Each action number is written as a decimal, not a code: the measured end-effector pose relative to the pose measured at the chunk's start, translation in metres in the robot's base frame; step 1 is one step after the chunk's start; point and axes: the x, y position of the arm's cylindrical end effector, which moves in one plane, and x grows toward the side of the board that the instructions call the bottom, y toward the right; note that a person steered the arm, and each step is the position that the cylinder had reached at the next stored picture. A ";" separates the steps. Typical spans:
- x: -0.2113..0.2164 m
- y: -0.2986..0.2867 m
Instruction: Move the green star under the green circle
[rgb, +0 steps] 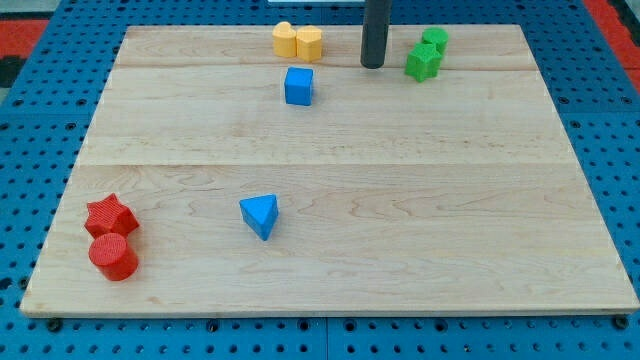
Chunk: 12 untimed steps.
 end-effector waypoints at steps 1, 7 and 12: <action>0.001 0.025; 0.036 0.036; 0.038 0.032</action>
